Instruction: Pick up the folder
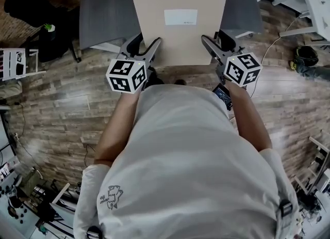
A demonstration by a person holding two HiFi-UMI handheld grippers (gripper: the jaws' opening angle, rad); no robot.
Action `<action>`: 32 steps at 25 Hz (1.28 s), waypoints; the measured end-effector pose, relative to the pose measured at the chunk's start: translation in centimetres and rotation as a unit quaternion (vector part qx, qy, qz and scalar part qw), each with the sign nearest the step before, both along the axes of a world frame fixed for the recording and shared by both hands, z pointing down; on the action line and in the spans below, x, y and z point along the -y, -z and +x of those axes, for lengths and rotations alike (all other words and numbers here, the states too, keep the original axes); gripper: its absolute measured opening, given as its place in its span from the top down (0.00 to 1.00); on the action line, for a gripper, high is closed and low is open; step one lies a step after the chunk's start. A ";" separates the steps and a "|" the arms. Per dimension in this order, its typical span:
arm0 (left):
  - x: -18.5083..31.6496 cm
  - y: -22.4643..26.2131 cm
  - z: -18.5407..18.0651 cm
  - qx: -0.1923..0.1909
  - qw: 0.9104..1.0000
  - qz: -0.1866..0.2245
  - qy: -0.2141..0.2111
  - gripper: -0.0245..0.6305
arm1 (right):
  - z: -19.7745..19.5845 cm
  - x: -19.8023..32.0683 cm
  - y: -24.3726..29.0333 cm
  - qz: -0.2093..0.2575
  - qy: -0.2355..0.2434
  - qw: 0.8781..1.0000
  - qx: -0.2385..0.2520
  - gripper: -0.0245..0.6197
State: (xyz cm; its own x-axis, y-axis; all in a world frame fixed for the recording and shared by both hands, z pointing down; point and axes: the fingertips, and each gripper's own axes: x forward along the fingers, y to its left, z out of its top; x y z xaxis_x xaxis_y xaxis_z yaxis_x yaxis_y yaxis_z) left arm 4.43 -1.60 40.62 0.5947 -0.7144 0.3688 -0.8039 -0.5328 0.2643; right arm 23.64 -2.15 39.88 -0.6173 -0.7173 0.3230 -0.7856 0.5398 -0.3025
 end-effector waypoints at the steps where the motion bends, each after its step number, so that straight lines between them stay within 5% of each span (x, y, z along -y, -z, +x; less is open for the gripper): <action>1: -0.5 0.0 0.3 0.000 1.000 0.001 0.000 0.57 | 0.3 -0.5 0.0 0.001 0.000 1.000 0.001 0.55; 32: -4.6 -0.7 2.1 0.001 1.000 -0.009 0.018 0.57 | 2.2 -4.1 -0.9 -0.002 0.010 1.000 0.001 0.55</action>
